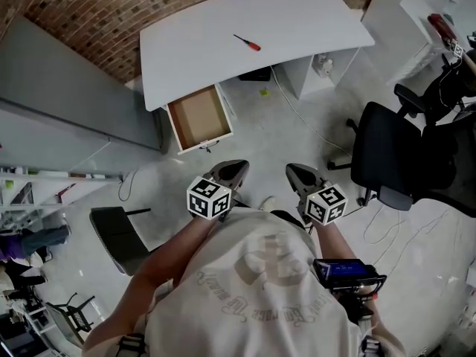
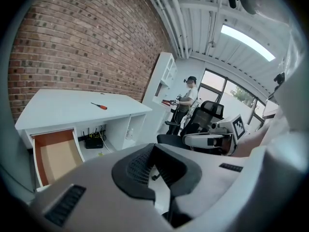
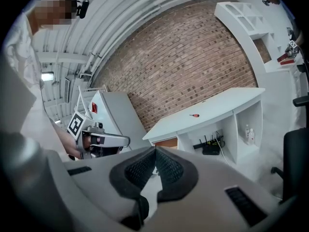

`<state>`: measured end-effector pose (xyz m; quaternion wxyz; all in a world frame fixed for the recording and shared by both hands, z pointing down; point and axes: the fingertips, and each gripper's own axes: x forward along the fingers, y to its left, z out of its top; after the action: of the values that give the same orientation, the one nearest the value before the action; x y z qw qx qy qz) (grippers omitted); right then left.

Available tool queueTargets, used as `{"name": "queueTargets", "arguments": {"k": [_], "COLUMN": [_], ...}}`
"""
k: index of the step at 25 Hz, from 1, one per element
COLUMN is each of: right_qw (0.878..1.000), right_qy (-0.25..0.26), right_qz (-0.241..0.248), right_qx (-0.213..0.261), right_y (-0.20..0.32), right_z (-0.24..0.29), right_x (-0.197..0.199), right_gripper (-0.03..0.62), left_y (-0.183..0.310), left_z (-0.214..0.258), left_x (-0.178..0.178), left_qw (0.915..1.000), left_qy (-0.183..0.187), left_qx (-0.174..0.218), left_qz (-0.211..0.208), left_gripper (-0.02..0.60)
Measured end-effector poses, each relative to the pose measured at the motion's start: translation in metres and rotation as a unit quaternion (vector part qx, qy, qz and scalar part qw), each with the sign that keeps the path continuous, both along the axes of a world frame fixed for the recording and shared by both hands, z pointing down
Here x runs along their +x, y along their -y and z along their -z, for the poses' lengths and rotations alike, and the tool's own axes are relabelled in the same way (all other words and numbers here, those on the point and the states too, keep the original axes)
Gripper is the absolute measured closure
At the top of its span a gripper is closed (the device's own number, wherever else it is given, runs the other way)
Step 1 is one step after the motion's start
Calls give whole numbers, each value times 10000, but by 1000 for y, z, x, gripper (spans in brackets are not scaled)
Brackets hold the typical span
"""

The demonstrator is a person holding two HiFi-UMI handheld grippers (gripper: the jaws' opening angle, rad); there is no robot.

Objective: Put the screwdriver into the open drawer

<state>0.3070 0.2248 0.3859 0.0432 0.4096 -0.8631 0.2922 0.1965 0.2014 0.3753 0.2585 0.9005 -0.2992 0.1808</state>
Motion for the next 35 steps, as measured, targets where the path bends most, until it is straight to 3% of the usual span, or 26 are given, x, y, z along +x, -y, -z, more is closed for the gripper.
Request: {"name": "queueTargets", "arguments": {"k": [14, 23, 35], "right_qw": [9992, 9983, 9983], "right_qy": [13, 286, 106], "right_qz": [380, 419, 362], "right_qx": [-140, -296, -436], "right_y": [12, 16, 45], "right_z": [-1, -8, -15], "right_x": [-8, -20, -34], "right_gripper": [571, 571, 571], "left_y": [4, 4, 38], "left_z": [8, 9, -7], "left_x": [-20, -36, -47], "left_qw": [9986, 9977, 9976], "left_qy": [-6, 82, -127], "left_qx": [113, 108, -67], "left_qz": [510, 668, 683], "left_gripper": [561, 561, 561]}}
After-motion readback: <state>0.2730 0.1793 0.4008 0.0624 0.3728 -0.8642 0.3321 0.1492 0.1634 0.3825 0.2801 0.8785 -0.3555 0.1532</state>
